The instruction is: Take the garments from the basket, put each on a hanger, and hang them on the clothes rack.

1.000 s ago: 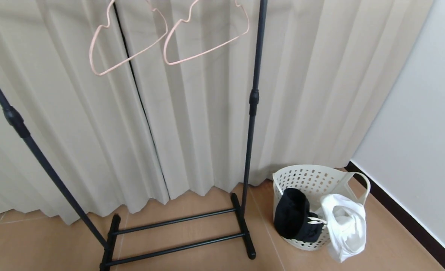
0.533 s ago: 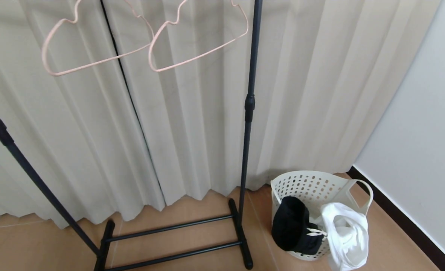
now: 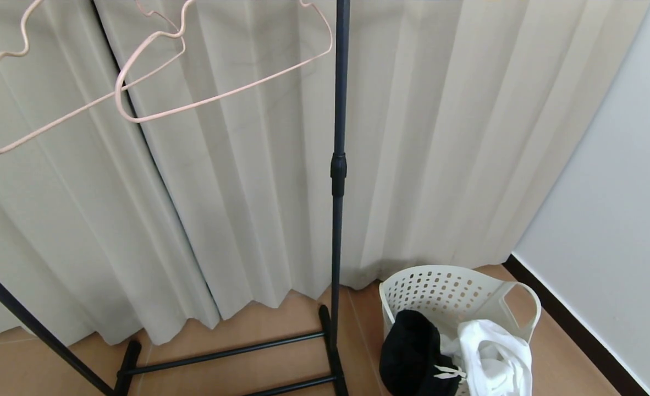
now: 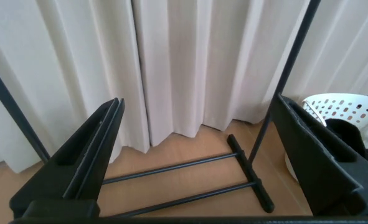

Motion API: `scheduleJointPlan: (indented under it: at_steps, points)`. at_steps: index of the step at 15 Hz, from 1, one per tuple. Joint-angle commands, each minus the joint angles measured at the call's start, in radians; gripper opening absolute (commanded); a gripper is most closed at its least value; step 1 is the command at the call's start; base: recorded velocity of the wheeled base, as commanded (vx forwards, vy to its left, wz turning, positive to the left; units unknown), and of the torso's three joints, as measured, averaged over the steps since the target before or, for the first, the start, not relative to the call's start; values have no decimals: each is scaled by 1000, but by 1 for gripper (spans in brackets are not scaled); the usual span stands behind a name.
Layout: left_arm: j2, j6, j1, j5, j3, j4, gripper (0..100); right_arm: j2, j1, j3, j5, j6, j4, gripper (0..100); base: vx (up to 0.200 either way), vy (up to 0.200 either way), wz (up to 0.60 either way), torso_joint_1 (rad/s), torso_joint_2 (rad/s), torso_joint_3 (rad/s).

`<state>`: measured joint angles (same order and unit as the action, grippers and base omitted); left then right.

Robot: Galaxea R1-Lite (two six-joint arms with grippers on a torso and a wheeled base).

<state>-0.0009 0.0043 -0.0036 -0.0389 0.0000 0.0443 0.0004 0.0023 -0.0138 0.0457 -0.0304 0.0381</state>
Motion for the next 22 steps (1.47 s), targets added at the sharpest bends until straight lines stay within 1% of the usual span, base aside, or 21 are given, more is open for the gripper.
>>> scheduleJointPlan:
  at_steps: [1,6,22]
  points:
    - [1,0,1,-1,0,0,100,0,1,0,0,0,0,100,0,0,0,0,0,0]
    - [1,2,1,-2,0,0,100,0,1,0,0,0,0,100,0,0,0,0,1,-22]
    - [1,0,1,-2,0,-1,100,0,1,0,2,-3,0,100,0,0,0,4,2,-192]
